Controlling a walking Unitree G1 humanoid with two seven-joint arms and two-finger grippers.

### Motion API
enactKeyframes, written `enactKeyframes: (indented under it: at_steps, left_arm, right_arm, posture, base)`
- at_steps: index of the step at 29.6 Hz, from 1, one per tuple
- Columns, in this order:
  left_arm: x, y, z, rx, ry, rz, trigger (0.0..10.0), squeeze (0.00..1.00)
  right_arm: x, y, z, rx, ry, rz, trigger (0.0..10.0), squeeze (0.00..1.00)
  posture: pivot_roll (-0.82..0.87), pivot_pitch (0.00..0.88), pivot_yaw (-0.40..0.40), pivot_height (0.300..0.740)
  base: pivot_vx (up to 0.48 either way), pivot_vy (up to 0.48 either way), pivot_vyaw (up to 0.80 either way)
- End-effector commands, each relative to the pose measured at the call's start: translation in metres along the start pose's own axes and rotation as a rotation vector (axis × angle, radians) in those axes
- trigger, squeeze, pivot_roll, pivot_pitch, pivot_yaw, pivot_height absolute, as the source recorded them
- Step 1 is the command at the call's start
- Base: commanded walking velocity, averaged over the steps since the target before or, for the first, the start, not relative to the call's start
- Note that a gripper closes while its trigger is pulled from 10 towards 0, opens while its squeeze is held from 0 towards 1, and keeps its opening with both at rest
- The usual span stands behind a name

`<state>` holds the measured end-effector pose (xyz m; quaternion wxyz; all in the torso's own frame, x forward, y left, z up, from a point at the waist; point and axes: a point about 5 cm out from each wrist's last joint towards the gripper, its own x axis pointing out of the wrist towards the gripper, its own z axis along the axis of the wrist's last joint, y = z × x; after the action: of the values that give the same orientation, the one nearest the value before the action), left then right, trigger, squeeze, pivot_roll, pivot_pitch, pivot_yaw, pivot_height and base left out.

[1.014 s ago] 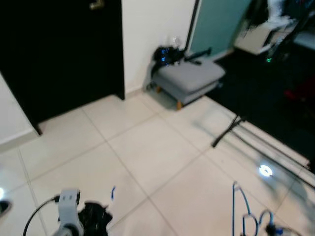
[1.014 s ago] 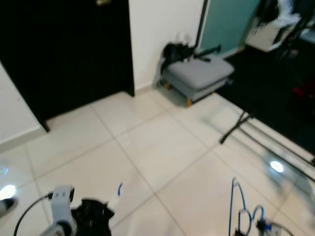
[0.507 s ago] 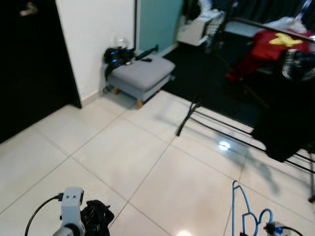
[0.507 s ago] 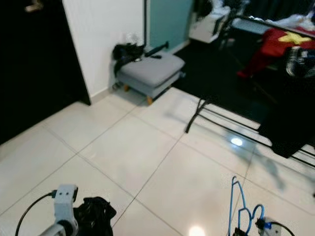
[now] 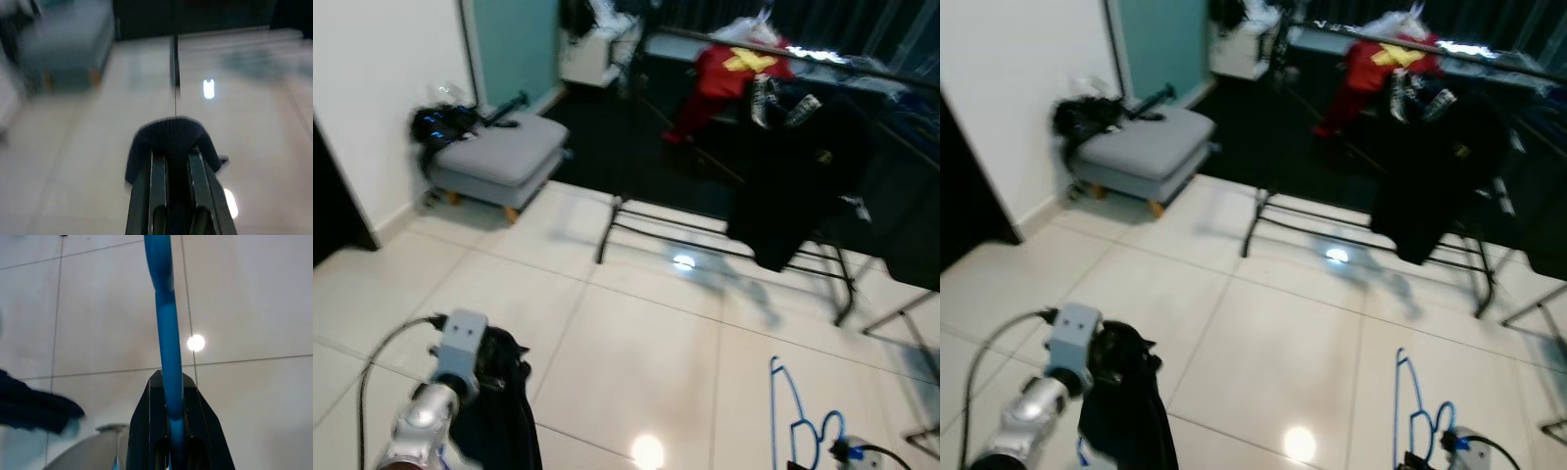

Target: Hang hanger

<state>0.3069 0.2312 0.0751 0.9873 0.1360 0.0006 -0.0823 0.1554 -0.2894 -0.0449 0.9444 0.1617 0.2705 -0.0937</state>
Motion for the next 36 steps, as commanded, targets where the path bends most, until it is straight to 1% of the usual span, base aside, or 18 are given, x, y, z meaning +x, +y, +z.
enactKeyframes:
  at_steps: [1,2,3,5,8,11,12,13,14,16,17,18,20,21,24,27,31,36]
  left_arm:
    - [0.013,0.004,0.035,0.066,-0.166,-0.025,10.0,0.0]
    - [0.015,0.004,0.043,0.074,-0.195,-0.034,10.0,0.0]
    - [0.02,0.003,0.059,0.094,-0.252,-0.074,10.0,0.0]
    - [0.026,0.0,0.081,0.12,-0.327,-0.145,10.0,0.0]
    - [0.028,-0.002,0.088,0.125,-0.35,-0.175,10.0,0.0]
    - [0.02,-0.013,0.126,0.186,-0.513,-0.442,10.0,0.0]
    - [0.016,-0.017,0.136,0.27,-0.552,-0.542,10.0,0.0]
    - [0.016,-0.017,0.136,0.27,-0.552,-0.542,10.0,0.0]
    - [0.014,-0.019,0.141,0.328,-0.568,-0.597,10.0,0.0]
    - [0.014,-0.019,0.154,0.522,-0.587,-0.677,10.0,0.0]
    - [0.014,-0.018,0.159,0.581,-0.596,-0.696,10.0,0.0]
    - [0.014,-0.018,0.159,0.581,-0.596,-0.696,10.0,0.0]
    - [0.016,-0.021,0.174,0.721,-0.649,-0.767,10.0,0.0]
    - [0.016,-0.021,0.174,0.721,-0.649,-0.767,10.0,0.0]
    - [0.016,-0.031,0.186,0.91,-0.713,-0.867,10.0,0.0]
    - [0.013,-0.038,0.195,0.982,-0.757,-0.938,10.0,0.0]
    - [0.01,-0.042,0.202,1.027,-0.789,-0.99,10.0,0.0]
    - [0.003,-0.044,0.218,1.105,-0.843,-1.088,10.0,0.0]
  right_arm:
    - [0.01,0.008,0.037,-0.061,-0.123,0.067,10.0,0.0]
    - [0.011,0.012,0.047,-0.081,-0.151,0.096,10.0,0.0]
    - [0.013,0.022,0.07,-0.143,-0.203,0.183,10.0,0.0]
    - [0.012,0.041,0.103,-0.265,-0.272,0.322,10.0,0.0]
    - [0.01,0.048,0.113,-0.319,-0.293,0.374,10.0,0.0]
    - [-0.016,0.082,0.165,-0.567,-0.45,0.645,10.0,0.0]
    - [-0.027,0.089,0.179,-0.638,-0.463,0.731,10.0,0.0]
    - [-0.027,0.089,0.179,-0.638,-0.463,0.731,10.0,0.0]
    - [-0.033,0.093,0.186,-0.674,-0.46,0.778,10.0,0.0]
    - [-0.05,0.094,0.203,-0.733,-0.402,0.903,10.0,0.0]
    - [-0.057,0.095,0.209,-0.742,-0.379,0.946,10.0,0.0]
    - [-0.057,0.095,0.209,-0.742,-0.379,0.946,10.0,0.0]
    - [-0.065,0.091,0.224,-0.763,-0.229,1.025,10.0,0.0]
    - [-0.065,0.091,0.224,-0.763,-0.229,1.025,10.0,0.0]
    - [-0.072,0.092,0.235,-0.799,-0.084,1.095,10.0,0.0]
    - [-0.076,0.097,0.238,-0.824,-0.03,1.142,10.0,0.0]
    - [-0.079,0.099,0.238,-0.845,0.023,1.176,10.0,0.0]
    - [-0.083,0.1,0.239,-0.913,0.17,1.21,10.0,0.0]
  posture:
    - [0.05,0.089,-0.033,0.74]
    - [0.05,0.089,-0.033,0.74]
    - [0.03,0.084,-0.03,0.74]
    - [0.03,0.08,-0.031,0.74]
    - [0.03,0.078,-0.031,0.74]
    - [0.03,0.076,-0.036,0.74]
    - [0.03,0.078,-0.043,0.74]
    - [0.03,0.078,-0.043,0.74]
    - [0.03,0.078,-0.043,0.74]
    - [0.03,0.069,-0.045,0.74]
    - [0.03,0.067,-0.047,0.74]
    - [0.03,0.067,-0.047,0.74]
    - [0.03,0.057,-0.046,0.74]
    - [0.03,0.057,-0.046,0.74]
    - [0.03,0.048,-0.041,0.74]
    - [0.03,0.048,-0.039,0.74]
    - [0.03,0.048,-0.037,0.74]
    - [0.04,0.044,-0.036,0.74]
  base:
    - [0.0,0.0,0.0]
    - [0.0,0.0,0.0]
    - [0.0,0.0,0.0]
    - [0.0,0.0,0.0]
    - [0.0,0.0,0.0]
    - [0.0,0.0,0.0]
    - [0.0,0.0,0.0]
    - [0.0,0.0,0.0]
    - [0.0,0.0,0.0]
    - [0.0,0.0,0.0]
    - [0.0,0.0,0.0]
    - [0.0,0.0,0.0]
    - [0.0,0.0,0.0]
    - [0.0,0.0,0.0]
    - [0.0,0.0,0.0]
    - [0.0,0.0,0.0]
    - [0.0,0.0,0.0]
    - [0.0,0.0,0.0]
